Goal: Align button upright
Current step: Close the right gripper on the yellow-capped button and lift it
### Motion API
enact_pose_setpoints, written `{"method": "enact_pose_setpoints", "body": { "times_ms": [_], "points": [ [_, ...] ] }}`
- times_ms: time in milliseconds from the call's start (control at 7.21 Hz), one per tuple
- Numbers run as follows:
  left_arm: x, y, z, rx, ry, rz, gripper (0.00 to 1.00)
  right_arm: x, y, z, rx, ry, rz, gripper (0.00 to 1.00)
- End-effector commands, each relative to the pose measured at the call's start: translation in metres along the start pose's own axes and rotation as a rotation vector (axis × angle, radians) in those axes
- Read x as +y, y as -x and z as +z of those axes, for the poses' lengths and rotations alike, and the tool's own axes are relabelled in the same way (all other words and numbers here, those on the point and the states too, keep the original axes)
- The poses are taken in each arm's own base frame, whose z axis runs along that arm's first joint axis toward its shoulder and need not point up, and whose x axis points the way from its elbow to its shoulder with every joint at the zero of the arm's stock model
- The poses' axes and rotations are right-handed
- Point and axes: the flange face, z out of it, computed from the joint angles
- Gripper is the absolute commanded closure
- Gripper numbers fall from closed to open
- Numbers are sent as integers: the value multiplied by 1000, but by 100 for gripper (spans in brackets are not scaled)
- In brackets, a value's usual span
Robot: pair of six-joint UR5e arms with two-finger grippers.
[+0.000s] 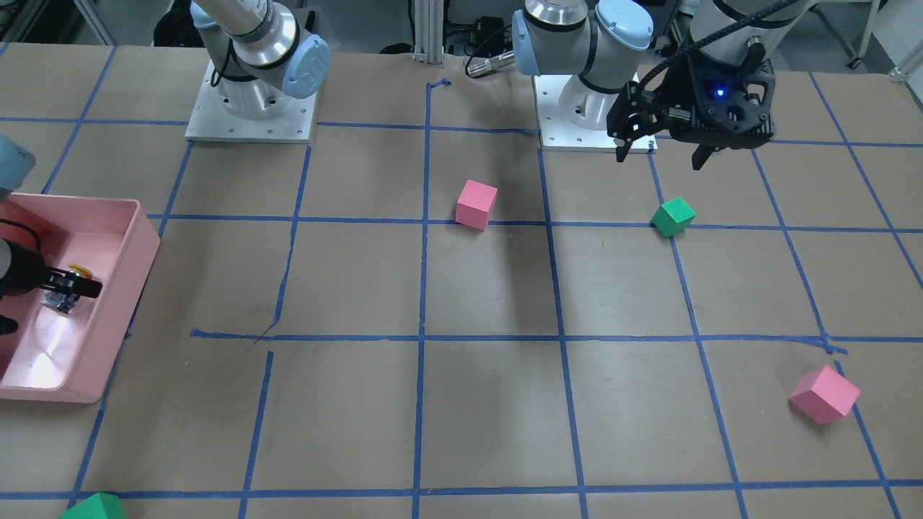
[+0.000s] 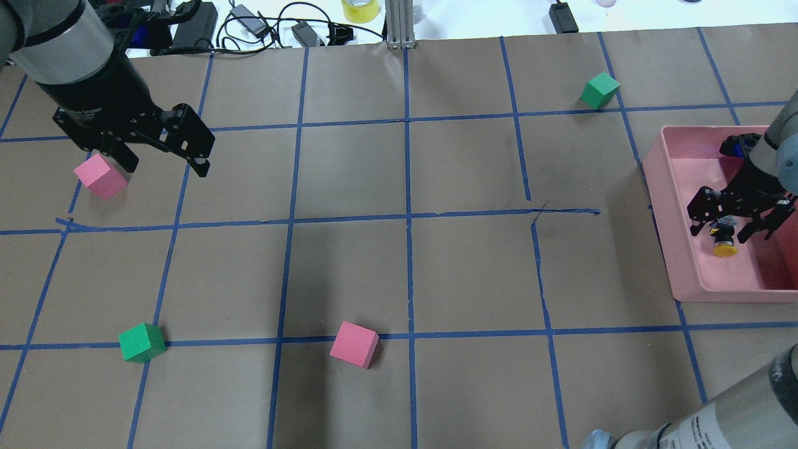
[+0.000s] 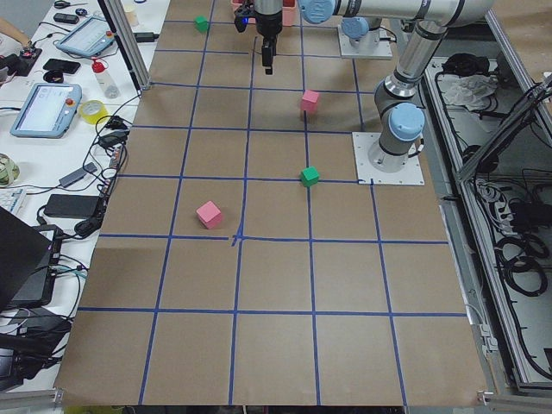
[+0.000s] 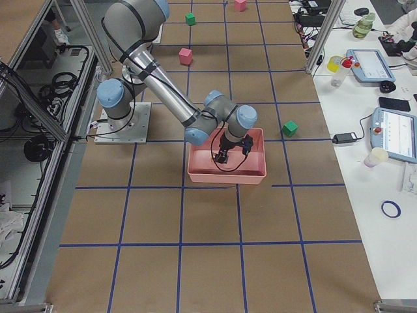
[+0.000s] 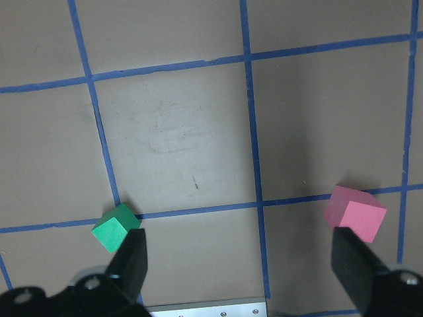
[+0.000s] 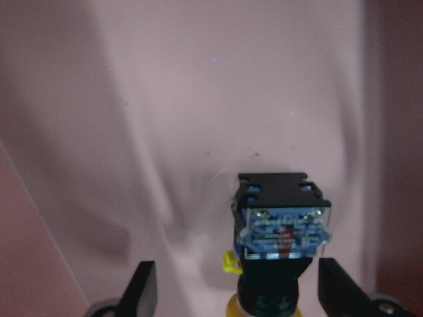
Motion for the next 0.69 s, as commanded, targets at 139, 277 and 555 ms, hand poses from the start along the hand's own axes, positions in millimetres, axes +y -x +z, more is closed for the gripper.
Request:
{"method": "enact_pose_setpoints", "body": {
  "times_ms": [139, 277, 555],
  "points": [
    [0, 0, 0, 0, 0, 0, 0, 7, -2, -23, 14, -35, 22, 100],
    [0, 0, 0, 0, 0, -1, 0, 18, -2, -49, 41, -77, 29, 100],
    [0, 0, 0, 0, 2, 0, 0, 31, 4, -78, 55, -122, 27, 100]
  ]
}}
